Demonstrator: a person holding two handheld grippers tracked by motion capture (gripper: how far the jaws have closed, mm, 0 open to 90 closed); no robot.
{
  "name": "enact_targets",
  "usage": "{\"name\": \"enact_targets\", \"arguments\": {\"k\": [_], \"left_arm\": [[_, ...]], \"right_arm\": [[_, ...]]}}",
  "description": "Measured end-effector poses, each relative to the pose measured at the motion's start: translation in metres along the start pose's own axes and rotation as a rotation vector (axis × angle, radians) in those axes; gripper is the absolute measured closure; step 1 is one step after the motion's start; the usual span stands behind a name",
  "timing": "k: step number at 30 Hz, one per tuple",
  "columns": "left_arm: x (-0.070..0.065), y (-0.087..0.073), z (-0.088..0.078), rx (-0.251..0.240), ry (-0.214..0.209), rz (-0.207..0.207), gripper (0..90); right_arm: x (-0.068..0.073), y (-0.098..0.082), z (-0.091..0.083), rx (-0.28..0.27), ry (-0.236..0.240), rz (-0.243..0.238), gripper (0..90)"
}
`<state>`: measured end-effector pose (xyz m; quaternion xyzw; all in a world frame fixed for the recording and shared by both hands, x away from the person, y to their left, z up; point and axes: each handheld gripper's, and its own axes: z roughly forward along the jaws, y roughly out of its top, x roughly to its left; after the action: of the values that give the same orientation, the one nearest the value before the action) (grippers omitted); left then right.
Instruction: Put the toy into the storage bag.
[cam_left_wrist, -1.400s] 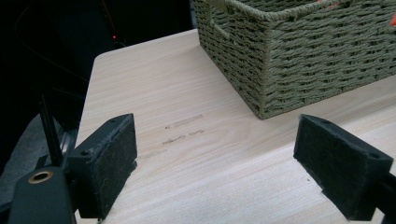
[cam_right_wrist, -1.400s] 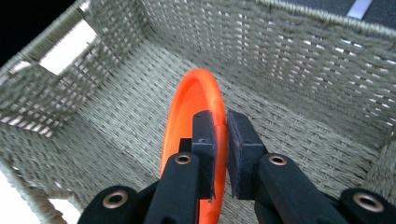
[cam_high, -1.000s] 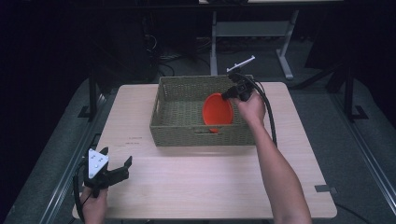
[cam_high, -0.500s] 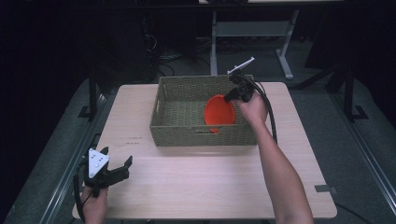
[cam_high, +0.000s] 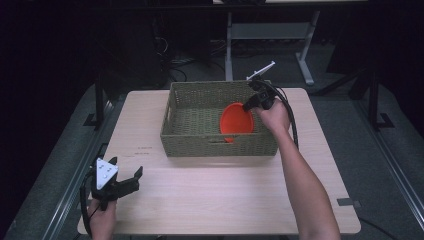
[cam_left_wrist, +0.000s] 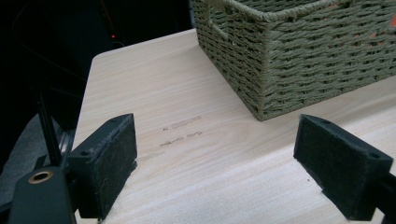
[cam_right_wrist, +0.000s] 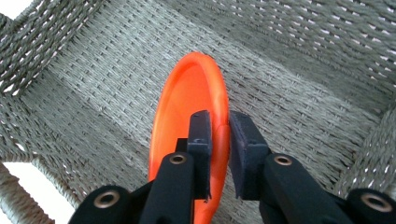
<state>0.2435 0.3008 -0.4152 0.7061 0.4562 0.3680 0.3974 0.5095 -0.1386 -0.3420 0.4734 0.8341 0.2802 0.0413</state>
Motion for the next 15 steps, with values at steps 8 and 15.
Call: {"name": "enact_targets", "arguments": {"k": [8, 15], "left_arm": [[0.0014, -0.0001, 0.0004, 0.0, 0.004, -0.005, 12.8], [-0.0007, 0.0001, 0.0017, -0.001, -0.006, 0.0, 12.8]], "right_arm": [[-0.006, -0.0027, 0.0011, 0.025, 0.01, 0.01, 73.2], [-0.0084, -0.0059, 0.0029, 0.04, 0.008, 0.02, 68.3]]}}
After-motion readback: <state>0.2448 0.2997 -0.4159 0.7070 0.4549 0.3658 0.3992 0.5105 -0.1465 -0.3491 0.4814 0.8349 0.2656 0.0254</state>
